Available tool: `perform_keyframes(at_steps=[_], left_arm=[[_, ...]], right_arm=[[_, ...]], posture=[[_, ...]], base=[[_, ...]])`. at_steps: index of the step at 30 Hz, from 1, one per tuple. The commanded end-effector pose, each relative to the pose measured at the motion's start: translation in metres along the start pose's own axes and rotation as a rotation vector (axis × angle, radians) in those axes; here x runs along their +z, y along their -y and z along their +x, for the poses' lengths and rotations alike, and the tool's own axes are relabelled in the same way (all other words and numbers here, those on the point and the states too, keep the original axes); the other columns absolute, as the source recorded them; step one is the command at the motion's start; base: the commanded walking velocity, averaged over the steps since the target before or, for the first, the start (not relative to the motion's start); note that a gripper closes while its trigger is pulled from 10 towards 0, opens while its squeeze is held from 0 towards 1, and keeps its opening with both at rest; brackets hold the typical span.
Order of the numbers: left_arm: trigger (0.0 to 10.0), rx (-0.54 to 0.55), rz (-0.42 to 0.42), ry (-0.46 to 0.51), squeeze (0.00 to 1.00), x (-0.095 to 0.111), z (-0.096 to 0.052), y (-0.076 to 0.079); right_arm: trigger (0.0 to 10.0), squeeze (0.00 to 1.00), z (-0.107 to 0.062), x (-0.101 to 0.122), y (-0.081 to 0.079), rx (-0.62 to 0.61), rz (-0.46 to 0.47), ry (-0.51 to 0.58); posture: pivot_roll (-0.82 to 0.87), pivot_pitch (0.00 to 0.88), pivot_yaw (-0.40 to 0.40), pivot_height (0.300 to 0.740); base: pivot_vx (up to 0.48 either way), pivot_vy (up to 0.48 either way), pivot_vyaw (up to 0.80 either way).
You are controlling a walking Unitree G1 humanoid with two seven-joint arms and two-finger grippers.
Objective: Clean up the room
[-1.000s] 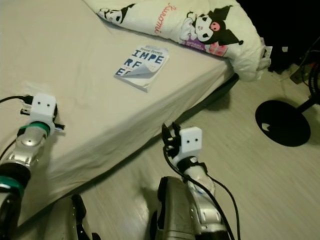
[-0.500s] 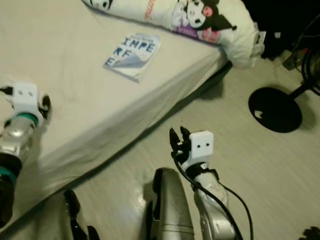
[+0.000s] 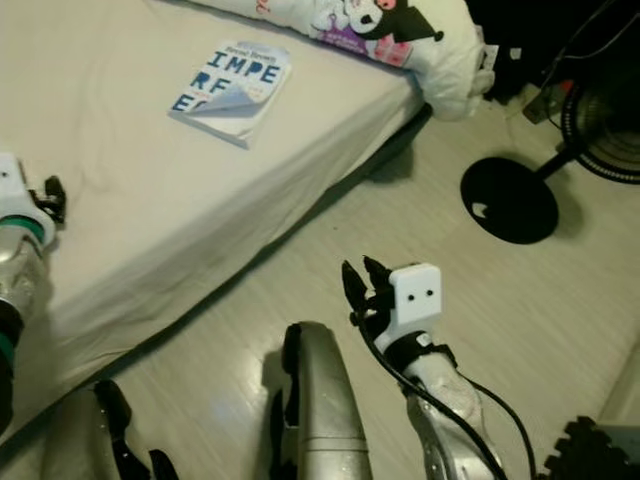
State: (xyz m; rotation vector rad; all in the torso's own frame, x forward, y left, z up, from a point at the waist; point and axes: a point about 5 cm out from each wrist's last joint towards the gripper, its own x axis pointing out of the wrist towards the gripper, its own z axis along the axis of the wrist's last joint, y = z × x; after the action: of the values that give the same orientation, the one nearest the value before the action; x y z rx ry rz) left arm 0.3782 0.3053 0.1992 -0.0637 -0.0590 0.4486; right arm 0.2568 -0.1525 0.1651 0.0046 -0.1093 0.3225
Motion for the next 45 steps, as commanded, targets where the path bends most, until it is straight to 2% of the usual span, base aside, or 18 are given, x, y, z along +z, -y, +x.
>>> perform_keyframes(at_steps=[1,6,15,19,22,23,24,27,28,29,30,31,32,33,36,40,43,45], left_arm=[[0.0,0.006,-0.031,-0.092,0.00,-0.020,-0.005,-0.010],[0.0,-0.025,-0.047,-0.097,0.00,-0.020,-0.005,-0.015],[0.0,0.002,-0.037,-0.099,0.00,-0.019,-0.004,-0.017],[0.0,0.039,0.064,-0.080,0.00,-0.019,-0.005,-0.017],[0.0,0.026,0.099,-0.052,0.00,-0.016,-0.005,-0.015],[0.0,0.004,0.144,-0.019,0.00,-0.013,-0.004,-0.010],[0.0,0.004,0.144,-0.019,0.00,-0.013,-0.004,-0.010],[0.0,-0.088,0.262,0.104,0.00,-0.003,-0.006,0.010],[0.0,-0.088,0.262,0.104,0.00,-0.003,-0.006,0.010],[7.5,-0.124,0.301,0.182,0.00,0.003,-0.008,0.022],[10.0,-0.163,0.321,0.247,0.00,0.007,-0.012,0.034],[10.0,-0.163,0.321,0.247,0.00,0.007,-0.012,0.034],[10.0,-0.208,0.330,0.318,0.00,0.012,-0.018,0.047],[10.0,-0.208,0.330,0.318,0.00,0.012,-0.018,0.047],[10.0,-0.270,0.273,0.429,0.00,0.022,-0.036,0.072],[10.0,-0.367,0.218,0.426,0.00,0.012,-0.059,0.092],[10.0,-0.389,0.217,0.423,0.00,0.009,-0.064,0.094],[10.0,-0.562,0.299,0.482,0.00,-0.001,-0.087,0.106]], right_arm=[[10.0,0.00,-0.006,-0.003,0.000,-0.002,0.009,-0.036],[10.0,0.00,-0.005,-0.003,-0.003,0.012,0.016,-0.047],[10.0,0.00,-0.005,-0.004,-0.003,0.012,0.024,-0.060],[10.0,0.00,-0.001,-0.007,-0.006,0.010,0.035,-0.067],[10.0,0.00,0.000,-0.008,-0.007,0.009,0.041,-0.065],[10.0,0.00,0.003,-0.009,-0.009,0.007,0.050,-0.060],[10.0,0.00,0.003,-0.009,-0.009,0.007,0.050,-0.060],[10.0,0.00,0.013,-0.014,-0.015,0.008,0.081,-0.039],[10.0,0.00,0.013,-0.014,-0.015,0.008,0.081,-0.039],[10.0,0.00,0.020,-0.016,-0.020,0.011,0.098,-0.023],[10.0,0.00,0.025,-0.017,-0.023,0.014,0.111,-0.010],[10.0,0.00,0.025,-0.017,-0.023,0.014,0.111,-0.010],[10.0,0.00,0.030,-0.018,-0.026,0.015,0.123,0.001],[10.0,0.00,0.030,-0.018,-0.026,0.015,0.123,0.001],[10.0,0.00,0.037,-0.024,-0.030,0.018,0.139,0.006],[10.0,0.00,0.038,-0.032,-0.028,0.018,0.140,-0.006],[10.0,0.00,0.038,-0.034,-0.028,0.017,0.139,-0.009],[10.0,0.00,0.037,-0.037,-0.026,0.008,0.135,-0.012]], posture=[[-0.41,0.425,-0.122,0.491],[-0.40,0.430,-0.126,0.491],[-0.39,0.424,-0.120,0.491],[-0.36,0.408,-0.103,0.491],[-0.34,0.402,-0.095,0.491],[-0.30,0.386,-0.075,0.491],[-0.30,0.386,-0.075,0.491],[-0.23,0.329,-0.022,0.491],[-0.23,0.329,-0.022,0.491],[-0.19,0.292,0.006,0.491],[-0.18,0.284,0.012,0.491],[-0.18,0.284,0.012,0.491],[-0.15,0.254,0.027,0.491],[-0.15,0.254,0.027,0.491],[-0.12,0.201,0.037,0.491],[-0.09,0.158,0.040,0.491],[-0.09,0.152,0.041,0.491],[-0.09,0.139,0.038,0.491]], base=[[0.000,0.000,0.00],[0.000,0.000,0.00],[0.000,0.000,0.00],[0.000,0.000,0.00],[0.000,0.000,0.00],[0.000,0.000,0.00],[0.000,0.000,0.00],[0.000,0.000,0.00],[0.000,0.000,0.00],[0.000,0.000,0.00],[0.000,0.000,0.00],[0.000,0.000,0.00],[0.000,0.000,0.00],[0.000,0.000,0.00],[0.000,0.000,0.00],[0.000,0.000,0.00],[0.000,0.000,0.00],[0.000,0.000,0.00]])
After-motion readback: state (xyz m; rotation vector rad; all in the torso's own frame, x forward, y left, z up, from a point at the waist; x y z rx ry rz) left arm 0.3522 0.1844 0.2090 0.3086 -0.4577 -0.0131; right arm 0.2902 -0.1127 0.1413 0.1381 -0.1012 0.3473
